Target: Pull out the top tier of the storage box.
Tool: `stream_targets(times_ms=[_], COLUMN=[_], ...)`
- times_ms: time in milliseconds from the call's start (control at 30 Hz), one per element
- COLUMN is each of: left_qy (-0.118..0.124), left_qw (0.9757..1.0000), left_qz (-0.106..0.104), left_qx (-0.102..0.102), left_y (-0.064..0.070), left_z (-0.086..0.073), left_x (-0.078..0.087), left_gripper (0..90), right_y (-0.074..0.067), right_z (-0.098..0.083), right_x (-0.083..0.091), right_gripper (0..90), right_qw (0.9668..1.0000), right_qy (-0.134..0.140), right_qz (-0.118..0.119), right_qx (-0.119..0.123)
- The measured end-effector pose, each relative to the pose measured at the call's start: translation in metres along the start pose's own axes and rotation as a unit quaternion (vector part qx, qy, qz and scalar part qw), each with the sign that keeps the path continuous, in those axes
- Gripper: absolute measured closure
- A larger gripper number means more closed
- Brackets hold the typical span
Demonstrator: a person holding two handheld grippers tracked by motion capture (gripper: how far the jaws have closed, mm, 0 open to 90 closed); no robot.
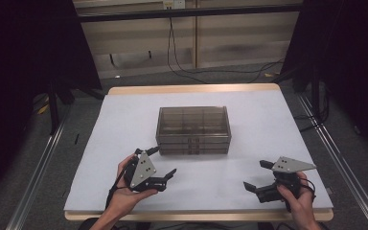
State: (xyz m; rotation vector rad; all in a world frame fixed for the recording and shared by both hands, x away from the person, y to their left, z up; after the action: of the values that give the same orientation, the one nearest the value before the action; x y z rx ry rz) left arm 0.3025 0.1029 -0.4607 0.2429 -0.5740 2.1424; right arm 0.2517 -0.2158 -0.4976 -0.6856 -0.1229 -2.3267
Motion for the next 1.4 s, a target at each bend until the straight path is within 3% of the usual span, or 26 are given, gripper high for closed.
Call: stream_targets(times_ms=[367,600,800,833,867,1000,1100,1167,1200,1300,1367,1400], left_qy=[-0.009,-0.018,-0.020,-0.023,-0.023,-0.027,-0.027,-0.028,-0.027,-0.025,-0.025,-0.026], left_qw=[0.9988,0.9959,0.9945,0.9935,0.9935,0.9891,0.9839,0.9837,0.9811,0.9798,0.9760,0.9755], left_qz=[0.012,0.010,0.008,0.022,0.022,0.032,0.043,0.043,0.046,0.053,0.059,0.059], left_qx=[-0.046,-0.088,-0.103,-0.109,-0.109,-0.141,-0.171,-0.172,-0.186,-0.191,-0.208,-0.211], left_y=[-0.001,-0.002,0.003,0.004,0.004,0.007,0.008,0.009,0.009,0.009,0.009,0.009], left_z=[0.004,0.011,0.014,0.018,0.018,0.023,0.027,0.027,0.030,0.031,0.032,0.033], left_x=[-0.008,-0.015,-0.020,-0.023,-0.023,-0.028,-0.031,-0.032,-0.033,-0.035,-0.036,-0.037], left_gripper=[16.4,19.8,22.0,21.9,21.9,23.9,26.9,28.5,30.1,32.2,32.9,33.4], right_y=[0.000,-0.001,0.000,-0.001,-0.001,0.000,0.000,0.000,0.000,-0.001,0.000,0.000], right_z=[0.000,0.000,0.000,0.000,0.000,0.000,0.000,0.000,0.000,0.000,0.000,0.000], right_x=[-0.001,-0.001,-0.001,-0.001,-0.001,-0.001,-0.001,-0.001,-0.001,-0.001,0.000,0.000], right_gripper=[2.2,2.2,2.2,2.2,2.2,2.2,2.2,2.2,2.2,2.2,2.2,2.2], right_qw=[1.0000,1.0000,1.0000,1.0000,1.0000,1.0000,1.0000,1.0000,1.0000,1.0000,1.0000,1.0000], right_qy=[0.001,-0.001,-0.001,-0.001,-0.001,0.001,0.001,0.001,0.001,0.000,0.000,0.000], right_qz=[0.001,0.002,0.002,0.003,0.003,0.001,0.002,0.001,0.002,0.002,0.002,0.002], right_qx=[0.000,-0.001,-0.001,-0.001,-0.001,0.000,0.001,0.000,0.000,0.000,-0.001,-0.001])
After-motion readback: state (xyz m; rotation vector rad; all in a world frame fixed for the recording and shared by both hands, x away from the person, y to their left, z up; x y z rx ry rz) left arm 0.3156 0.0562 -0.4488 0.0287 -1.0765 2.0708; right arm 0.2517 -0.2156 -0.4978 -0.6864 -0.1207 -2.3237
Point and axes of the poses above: each handheld gripper's, and its own axes: x roughly backward along the jaws, z roughly out of its top, y roughly to its right, the point moved 7 cm from there along -x, roughly forward along the jaws
